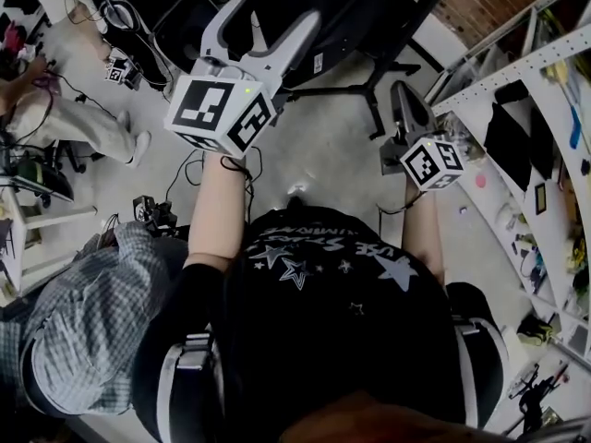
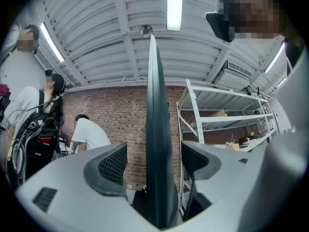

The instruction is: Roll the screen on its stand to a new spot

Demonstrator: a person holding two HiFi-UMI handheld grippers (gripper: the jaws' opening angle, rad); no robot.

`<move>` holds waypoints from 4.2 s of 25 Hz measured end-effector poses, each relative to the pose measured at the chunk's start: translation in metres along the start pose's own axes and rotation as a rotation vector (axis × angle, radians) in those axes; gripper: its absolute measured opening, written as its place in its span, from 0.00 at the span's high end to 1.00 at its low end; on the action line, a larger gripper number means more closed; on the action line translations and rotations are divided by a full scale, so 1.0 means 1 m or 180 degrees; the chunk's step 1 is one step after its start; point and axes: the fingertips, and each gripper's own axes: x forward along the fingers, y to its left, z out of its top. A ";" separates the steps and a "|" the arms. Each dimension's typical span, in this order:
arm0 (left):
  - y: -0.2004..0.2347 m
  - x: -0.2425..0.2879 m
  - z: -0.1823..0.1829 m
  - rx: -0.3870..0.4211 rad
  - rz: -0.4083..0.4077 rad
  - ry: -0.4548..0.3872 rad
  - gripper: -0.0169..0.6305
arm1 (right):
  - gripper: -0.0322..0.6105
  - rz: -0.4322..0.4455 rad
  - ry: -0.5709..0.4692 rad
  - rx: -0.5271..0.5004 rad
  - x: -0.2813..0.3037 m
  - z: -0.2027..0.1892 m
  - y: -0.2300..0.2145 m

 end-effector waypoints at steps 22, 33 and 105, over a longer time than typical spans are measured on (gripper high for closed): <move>-0.028 0.034 0.007 0.0058 -0.0352 -0.0049 0.64 | 0.94 -0.0404 0.0046 -0.0018 -0.035 -0.003 -0.019; -0.025 -0.002 0.021 0.0082 -0.0270 -0.0077 0.64 | 0.94 -0.0450 0.0213 0.0015 -0.062 -0.033 -0.009; -0.269 -0.374 0.084 0.0158 -0.0312 -0.0339 0.64 | 0.94 -0.0048 -0.0249 -0.0221 -0.380 -0.073 0.243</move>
